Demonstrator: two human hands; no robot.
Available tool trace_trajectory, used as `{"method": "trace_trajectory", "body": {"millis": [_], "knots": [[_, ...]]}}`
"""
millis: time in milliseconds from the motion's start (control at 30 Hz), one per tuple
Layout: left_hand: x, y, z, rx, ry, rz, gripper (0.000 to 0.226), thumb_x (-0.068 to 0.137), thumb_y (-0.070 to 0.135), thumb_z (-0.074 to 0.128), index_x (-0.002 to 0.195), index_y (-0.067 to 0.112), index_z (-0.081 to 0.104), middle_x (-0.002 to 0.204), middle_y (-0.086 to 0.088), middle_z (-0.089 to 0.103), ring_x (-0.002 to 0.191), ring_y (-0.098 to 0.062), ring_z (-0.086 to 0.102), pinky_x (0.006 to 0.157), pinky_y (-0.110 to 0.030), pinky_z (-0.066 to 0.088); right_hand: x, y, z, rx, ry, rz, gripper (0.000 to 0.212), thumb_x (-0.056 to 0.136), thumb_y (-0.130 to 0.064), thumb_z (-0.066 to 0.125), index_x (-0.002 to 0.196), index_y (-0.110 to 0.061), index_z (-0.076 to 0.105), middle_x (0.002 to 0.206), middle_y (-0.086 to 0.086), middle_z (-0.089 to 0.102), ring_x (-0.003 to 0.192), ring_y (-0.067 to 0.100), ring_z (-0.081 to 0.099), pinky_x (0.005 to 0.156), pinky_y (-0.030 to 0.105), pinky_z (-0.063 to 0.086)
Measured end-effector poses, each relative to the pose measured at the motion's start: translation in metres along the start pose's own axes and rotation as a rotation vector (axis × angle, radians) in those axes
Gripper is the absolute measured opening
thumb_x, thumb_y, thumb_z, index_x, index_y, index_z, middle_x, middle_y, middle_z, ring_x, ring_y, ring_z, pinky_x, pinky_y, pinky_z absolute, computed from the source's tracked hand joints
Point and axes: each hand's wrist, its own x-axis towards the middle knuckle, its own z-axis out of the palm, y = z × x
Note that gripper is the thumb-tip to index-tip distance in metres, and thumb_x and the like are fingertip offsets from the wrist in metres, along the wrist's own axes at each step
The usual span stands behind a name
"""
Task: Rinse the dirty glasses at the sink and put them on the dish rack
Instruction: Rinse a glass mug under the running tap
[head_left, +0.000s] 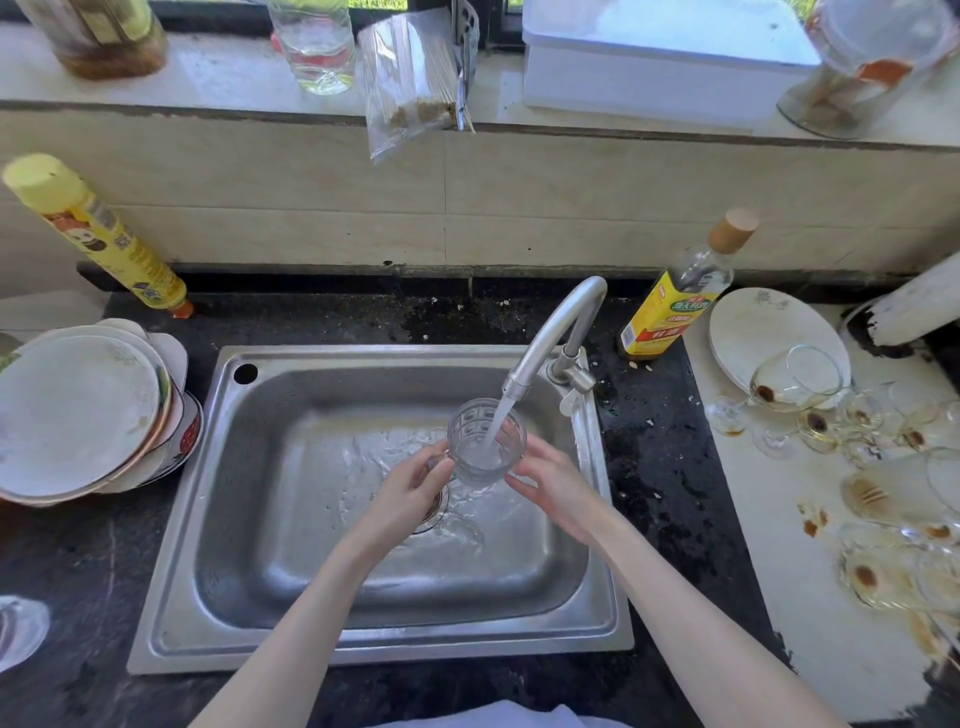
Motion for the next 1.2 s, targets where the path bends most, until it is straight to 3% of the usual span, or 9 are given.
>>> {"method": "trace_trajectory", "body": {"millis": [200, 300, 467, 567, 700, 833, 1033, 1133, 1200], "knots": [[-0.005, 0.009, -0.007, -0.109, 0.041, 0.04, 0.015, 0.096, 0.014, 0.046, 0.093, 0.016, 0.06, 0.081, 0.012, 0.063, 0.075, 0.006, 0.056, 0.068, -0.004, 0.04, -0.005, 0.002, -0.002, -0.142, -0.091, -0.093, 0.06, 0.08, -0.011, 0.064, 0.126, -0.045, 0.046, 0.131, -0.026, 0.05, 0.124, -0.004, 0.045, 0.1, 0.022, 0.038], [-0.005, 0.012, -0.011, -0.106, 0.002, 0.037, 0.016, 0.095, 0.019, 0.046, 0.092, 0.019, 0.061, 0.084, 0.014, 0.064, 0.072, 0.014, 0.056, 0.069, -0.003, 0.04, -0.003, 0.0, -0.004, -0.156, -0.118, -0.085, 0.064, 0.082, -0.004, 0.065, 0.126, -0.046, 0.044, 0.13, -0.027, 0.049, 0.122, -0.009, 0.044, 0.106, 0.026, 0.033], [-0.001, 0.012, -0.015, -0.106, -0.029, 0.008, 0.036, 0.086, 0.048, 0.055, 0.096, 0.014, 0.063, 0.1, -0.002, 0.069, 0.095, -0.007, 0.064, 0.079, -0.022, 0.05, -0.003, -0.002, -0.004, -0.164, -0.198, -0.067, 0.072, 0.073, -0.015, 0.073, 0.133, -0.039, 0.041, 0.137, -0.016, 0.049, 0.129, 0.003, 0.043, 0.11, 0.032, 0.031], [-0.002, 0.015, -0.015, -0.137, -0.024, -0.004, 0.035, 0.089, 0.037, 0.05, 0.101, 0.006, 0.062, 0.104, -0.012, 0.068, 0.096, -0.02, 0.066, 0.08, -0.036, 0.05, -0.004, -0.002, -0.005, -0.118, -0.195, -0.05, 0.071, 0.073, -0.013, 0.07, 0.137, -0.026, 0.042, 0.134, -0.008, 0.054, 0.125, 0.011, 0.049, 0.105, 0.033, 0.039], [0.004, 0.015, -0.008, -0.133, 0.054, -0.027, 0.035, 0.095, 0.031, 0.044, 0.101, -0.002, 0.057, 0.097, -0.016, 0.068, 0.08, -0.025, 0.067, 0.064, -0.032, 0.05, -0.003, -0.001, 0.0, 0.028, -0.222, -0.034, 0.053, 0.081, -0.018, 0.068, 0.131, -0.019, 0.048, 0.123, 0.0, 0.062, 0.112, 0.016, 0.06, 0.091, 0.029, 0.05], [0.009, 0.009, 0.006, -0.067, 0.091, -0.066, 0.015, 0.097, 0.024, 0.044, 0.087, 0.014, 0.047, 0.087, -0.011, 0.067, 0.066, -0.021, 0.066, 0.053, -0.029, 0.05, 0.003, 0.006, 0.014, -0.018, -0.018, 0.001, 0.07, 0.073, -0.067, 0.062, 0.132, -0.03, 0.048, 0.129, -0.001, 0.059, 0.119, 0.017, 0.056, 0.106, 0.045, 0.039], [0.002, 0.005, 0.022, 0.054, 0.035, 0.018, 0.029, 0.093, 0.024, 0.053, 0.112, 0.02, 0.031, 0.096, 0.004, 0.068, 0.086, -0.013, 0.065, 0.077, -0.029, 0.049, 0.002, 0.003, 0.025, -0.089, 0.174, -0.083, 0.047, 0.089, -0.06, 0.032, 0.101, -0.026, 0.062, 0.098, 0.001, 0.071, 0.09, 0.016, 0.069, 0.086, 0.038, 0.054], [0.002, 0.01, 0.029, -0.138, 0.064, -0.033, 0.036, 0.089, 0.026, 0.06, 0.117, 0.02, 0.039, 0.099, -0.002, 0.07, 0.089, -0.016, 0.067, 0.079, -0.031, 0.051, 0.001, 0.007, 0.026, -0.102, 0.2, -0.078, 0.064, 0.08, -0.075, 0.032, 0.111, -0.028, 0.061, 0.106, -0.001, 0.07, 0.096, 0.015, 0.068, 0.091, 0.043, 0.052], [0.007, 0.016, 0.026, -0.27, 0.093, -0.07, 0.044, 0.081, 0.041, 0.067, 0.111, 0.012, 0.052, 0.094, -0.004, 0.071, 0.087, -0.016, 0.068, 0.079, -0.029, 0.05, -0.002, 0.008, 0.027, -0.141, 0.181, -0.083, 0.056, 0.085, -0.07, 0.029, 0.111, -0.03, 0.059, 0.113, -0.007, 0.066, 0.095, 0.005, 0.065, 0.089, 0.029, 0.051]]}}
